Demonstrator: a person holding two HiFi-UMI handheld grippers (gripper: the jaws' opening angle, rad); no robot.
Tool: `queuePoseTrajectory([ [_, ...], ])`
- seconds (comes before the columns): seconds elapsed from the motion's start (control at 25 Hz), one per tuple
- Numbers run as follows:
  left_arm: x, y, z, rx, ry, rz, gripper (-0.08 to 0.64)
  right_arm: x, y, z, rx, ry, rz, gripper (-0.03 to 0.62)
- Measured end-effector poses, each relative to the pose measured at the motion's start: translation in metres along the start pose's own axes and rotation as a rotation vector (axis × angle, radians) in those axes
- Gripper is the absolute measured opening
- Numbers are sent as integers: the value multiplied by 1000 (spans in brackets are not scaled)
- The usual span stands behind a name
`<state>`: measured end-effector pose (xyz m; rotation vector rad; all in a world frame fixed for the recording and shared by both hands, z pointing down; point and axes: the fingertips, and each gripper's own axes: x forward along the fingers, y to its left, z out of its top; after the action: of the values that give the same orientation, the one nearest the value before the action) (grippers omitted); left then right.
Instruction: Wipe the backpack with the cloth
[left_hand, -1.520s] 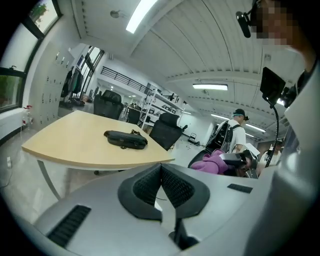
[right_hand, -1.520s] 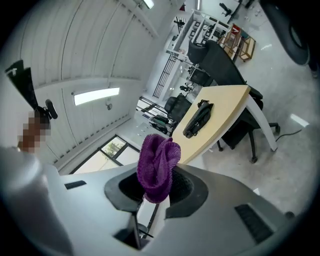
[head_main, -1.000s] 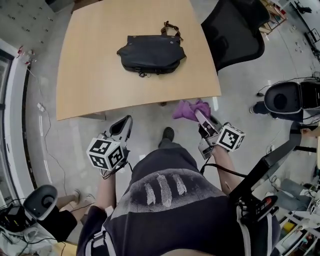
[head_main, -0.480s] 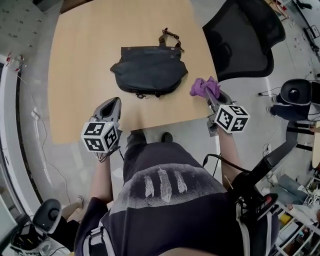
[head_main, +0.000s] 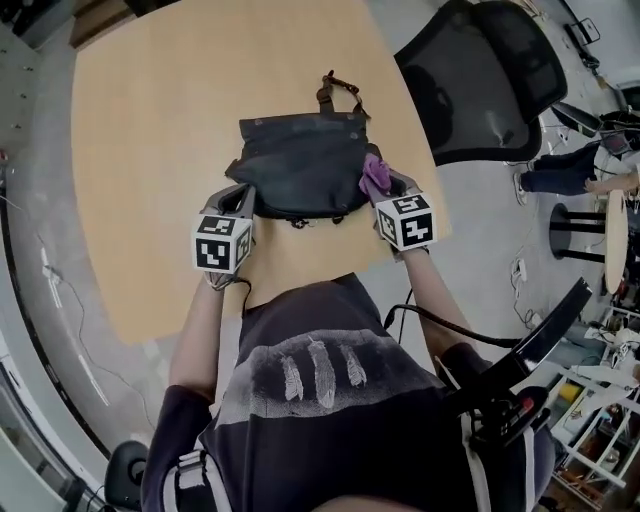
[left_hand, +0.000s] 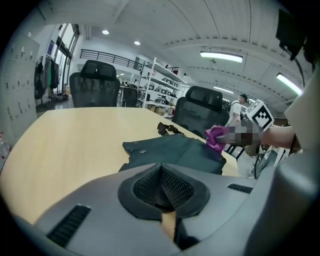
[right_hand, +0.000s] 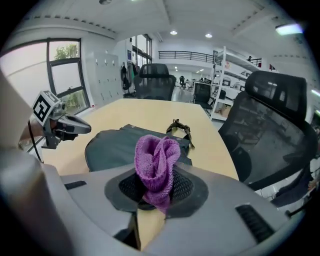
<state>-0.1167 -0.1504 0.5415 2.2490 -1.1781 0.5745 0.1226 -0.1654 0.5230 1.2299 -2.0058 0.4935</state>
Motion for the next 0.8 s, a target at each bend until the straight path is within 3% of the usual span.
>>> queuePoseTrajectory([
  [0.24,22,-8,-15,-18,62,-50,8,21,39,2,-91,84,89,81],
  [0.56,31,-11,-24,-56,65,-73,8,31,107,15,-350,127,231,77],
  [0.8,16,6,-19,-111,21,-50,8,41,148,23,-450,146,309,75],
])
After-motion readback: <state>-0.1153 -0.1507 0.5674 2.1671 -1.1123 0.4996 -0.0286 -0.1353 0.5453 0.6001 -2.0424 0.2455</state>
